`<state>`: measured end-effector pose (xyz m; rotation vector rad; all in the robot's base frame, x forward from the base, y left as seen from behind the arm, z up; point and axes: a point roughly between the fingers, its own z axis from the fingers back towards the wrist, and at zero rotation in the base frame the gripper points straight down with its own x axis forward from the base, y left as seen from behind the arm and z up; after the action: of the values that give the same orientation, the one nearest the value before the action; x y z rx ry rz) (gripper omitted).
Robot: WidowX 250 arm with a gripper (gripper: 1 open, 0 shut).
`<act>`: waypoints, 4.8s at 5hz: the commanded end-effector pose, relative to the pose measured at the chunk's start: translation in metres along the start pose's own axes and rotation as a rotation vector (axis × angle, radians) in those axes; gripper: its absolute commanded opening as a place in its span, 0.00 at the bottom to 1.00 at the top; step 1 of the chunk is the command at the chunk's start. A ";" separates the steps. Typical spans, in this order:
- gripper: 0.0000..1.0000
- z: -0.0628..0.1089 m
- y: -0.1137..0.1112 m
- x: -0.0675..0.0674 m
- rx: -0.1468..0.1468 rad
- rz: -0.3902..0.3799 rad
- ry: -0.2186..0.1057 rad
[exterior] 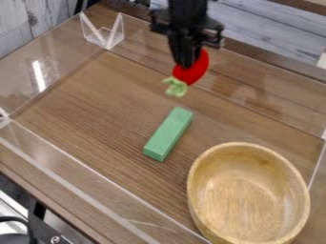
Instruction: Move the red object to the left side of the table
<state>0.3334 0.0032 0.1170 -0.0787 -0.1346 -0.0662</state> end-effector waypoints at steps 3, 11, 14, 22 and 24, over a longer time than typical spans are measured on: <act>0.00 0.003 -0.047 0.021 -0.029 -0.111 -0.036; 0.00 0.035 0.047 -0.013 0.005 0.186 -0.026; 0.00 -0.003 0.062 -0.012 0.011 0.212 -0.003; 0.00 0.027 0.074 -0.011 -0.044 0.269 -0.067; 0.00 0.036 0.069 -0.017 -0.044 0.289 -0.063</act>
<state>0.3139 0.0753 0.1219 -0.1615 -0.1109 0.2290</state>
